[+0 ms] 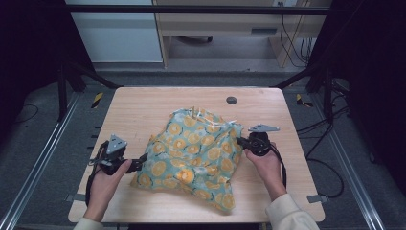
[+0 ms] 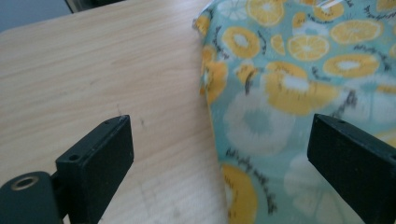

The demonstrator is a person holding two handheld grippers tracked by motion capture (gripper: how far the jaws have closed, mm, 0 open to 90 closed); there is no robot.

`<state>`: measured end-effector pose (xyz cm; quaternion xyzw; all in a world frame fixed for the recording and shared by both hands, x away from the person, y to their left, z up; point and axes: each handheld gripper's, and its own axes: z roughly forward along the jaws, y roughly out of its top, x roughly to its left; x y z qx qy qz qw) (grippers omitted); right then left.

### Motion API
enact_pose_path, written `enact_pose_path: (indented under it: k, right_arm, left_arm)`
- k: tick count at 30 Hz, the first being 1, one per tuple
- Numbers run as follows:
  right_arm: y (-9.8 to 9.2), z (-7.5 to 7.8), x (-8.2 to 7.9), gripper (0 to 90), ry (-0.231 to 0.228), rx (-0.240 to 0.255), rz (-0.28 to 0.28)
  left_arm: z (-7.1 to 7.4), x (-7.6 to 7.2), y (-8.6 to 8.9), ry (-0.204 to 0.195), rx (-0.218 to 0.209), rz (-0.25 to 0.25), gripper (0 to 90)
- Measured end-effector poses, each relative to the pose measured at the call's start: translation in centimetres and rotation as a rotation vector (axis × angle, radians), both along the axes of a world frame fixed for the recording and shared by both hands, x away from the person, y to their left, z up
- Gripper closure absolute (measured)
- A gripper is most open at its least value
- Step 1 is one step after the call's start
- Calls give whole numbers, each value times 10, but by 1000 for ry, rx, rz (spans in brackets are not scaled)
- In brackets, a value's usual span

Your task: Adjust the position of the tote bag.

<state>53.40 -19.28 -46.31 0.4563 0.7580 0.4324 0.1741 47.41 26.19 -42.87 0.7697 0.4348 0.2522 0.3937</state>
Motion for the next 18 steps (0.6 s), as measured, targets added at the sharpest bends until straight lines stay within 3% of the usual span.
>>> enact_pose_path:
  k: [3,10,18]
  right_arm:
    - [5,6,-2,895,-33,5,21]
    - [6,6,-3,894,-39,1,28]
    - [3,5,-2,892,-35,4,29]
  left_arm:
    - [9,19,-11,13,7,-14,73]
    - [20,65,-38,72,36,-24,85]
    - [4,100,-53,186,108,-7,98]
